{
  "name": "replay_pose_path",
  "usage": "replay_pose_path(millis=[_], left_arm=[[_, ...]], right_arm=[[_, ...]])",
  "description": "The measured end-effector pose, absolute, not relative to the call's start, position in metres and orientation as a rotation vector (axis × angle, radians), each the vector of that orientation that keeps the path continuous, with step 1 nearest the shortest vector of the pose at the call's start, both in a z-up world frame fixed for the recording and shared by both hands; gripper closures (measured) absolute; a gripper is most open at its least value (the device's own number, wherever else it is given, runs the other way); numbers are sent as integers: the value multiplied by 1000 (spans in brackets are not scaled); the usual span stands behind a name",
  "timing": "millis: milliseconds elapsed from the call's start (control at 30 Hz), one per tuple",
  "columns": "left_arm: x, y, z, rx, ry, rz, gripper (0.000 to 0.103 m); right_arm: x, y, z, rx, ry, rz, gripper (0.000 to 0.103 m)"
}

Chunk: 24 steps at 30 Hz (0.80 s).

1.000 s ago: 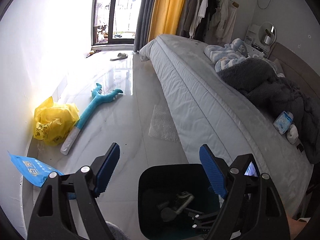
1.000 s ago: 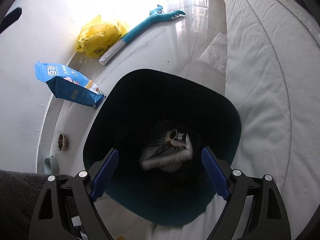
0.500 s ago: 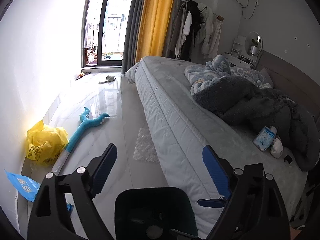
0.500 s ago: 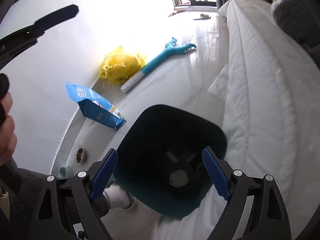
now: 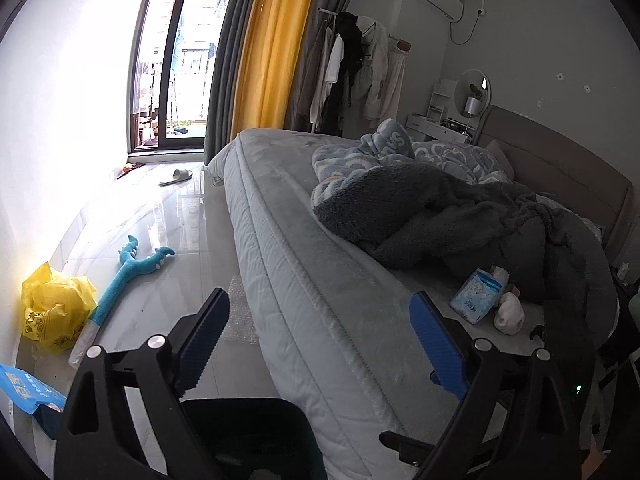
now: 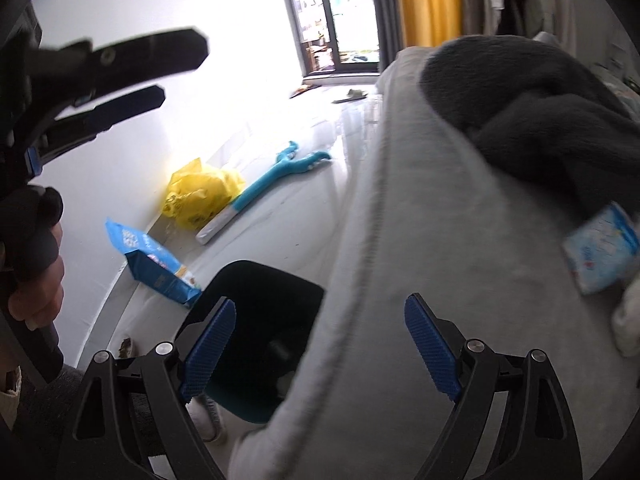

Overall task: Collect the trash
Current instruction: 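Move both open tools back over the bed toward the white tissue ball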

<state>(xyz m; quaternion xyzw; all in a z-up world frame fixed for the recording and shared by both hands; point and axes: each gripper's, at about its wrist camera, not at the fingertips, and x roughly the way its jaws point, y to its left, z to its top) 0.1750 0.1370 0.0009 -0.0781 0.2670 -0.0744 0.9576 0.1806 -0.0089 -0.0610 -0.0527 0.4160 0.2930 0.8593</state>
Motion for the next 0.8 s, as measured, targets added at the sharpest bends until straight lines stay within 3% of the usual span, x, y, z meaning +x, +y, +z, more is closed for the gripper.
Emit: replay_pose_path(millis=[800], left_arm=[[196,14,-22,-89,607,-317,10]], right_arm=[[192,-199,-56,113,778,97,13]])
